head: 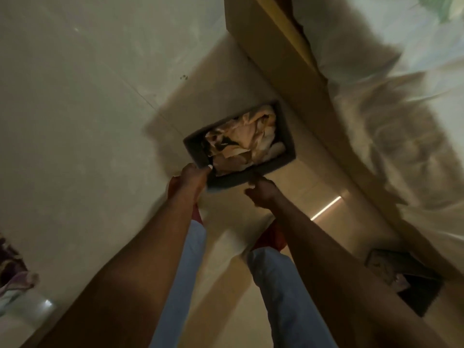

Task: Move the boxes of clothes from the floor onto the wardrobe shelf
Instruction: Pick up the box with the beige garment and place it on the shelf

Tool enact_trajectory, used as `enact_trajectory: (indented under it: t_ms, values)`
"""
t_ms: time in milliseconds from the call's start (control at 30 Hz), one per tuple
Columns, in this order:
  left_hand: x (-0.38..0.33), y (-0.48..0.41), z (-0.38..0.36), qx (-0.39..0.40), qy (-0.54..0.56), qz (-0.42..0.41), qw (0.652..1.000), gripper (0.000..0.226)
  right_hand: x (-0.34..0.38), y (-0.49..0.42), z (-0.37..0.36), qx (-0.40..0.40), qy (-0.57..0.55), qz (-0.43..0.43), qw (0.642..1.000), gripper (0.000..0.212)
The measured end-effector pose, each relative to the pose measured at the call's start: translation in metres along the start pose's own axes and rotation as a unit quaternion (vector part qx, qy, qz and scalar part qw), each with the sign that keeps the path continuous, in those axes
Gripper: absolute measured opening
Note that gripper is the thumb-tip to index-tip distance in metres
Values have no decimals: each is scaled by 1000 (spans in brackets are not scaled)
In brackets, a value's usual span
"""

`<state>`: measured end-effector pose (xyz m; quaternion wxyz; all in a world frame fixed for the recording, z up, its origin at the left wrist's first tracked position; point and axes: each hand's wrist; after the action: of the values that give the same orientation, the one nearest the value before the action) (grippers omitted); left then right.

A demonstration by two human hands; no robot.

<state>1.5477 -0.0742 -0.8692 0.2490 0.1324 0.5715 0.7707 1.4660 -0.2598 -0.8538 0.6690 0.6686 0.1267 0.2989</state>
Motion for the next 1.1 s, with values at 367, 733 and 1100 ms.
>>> enact_trajectory:
  t_ms: [367, 733, 1100]
  values:
    - [7, -12, 12, -100, -242, -37, 964, 29, -35, -29, 56, -178, 44, -117, 976, 37]
    - [-61, 222, 103, -166, -268, -144, 938, 42, 3, 223, 75, -280, 22, 29, 959, 39]
    - [-152, 535, 153, -208, -331, -424, 817, 42, 22, 533, 81, -455, -135, 20, 880, 35]
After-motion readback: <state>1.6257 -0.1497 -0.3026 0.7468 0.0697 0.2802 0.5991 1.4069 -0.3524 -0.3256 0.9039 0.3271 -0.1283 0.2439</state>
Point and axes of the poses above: each hand's wrist, its own y-axis away from the middle knuckle, its own z-axis out of the back of the hand, x = y × z, and after that the axes turned 4 degrees about x, right-handed
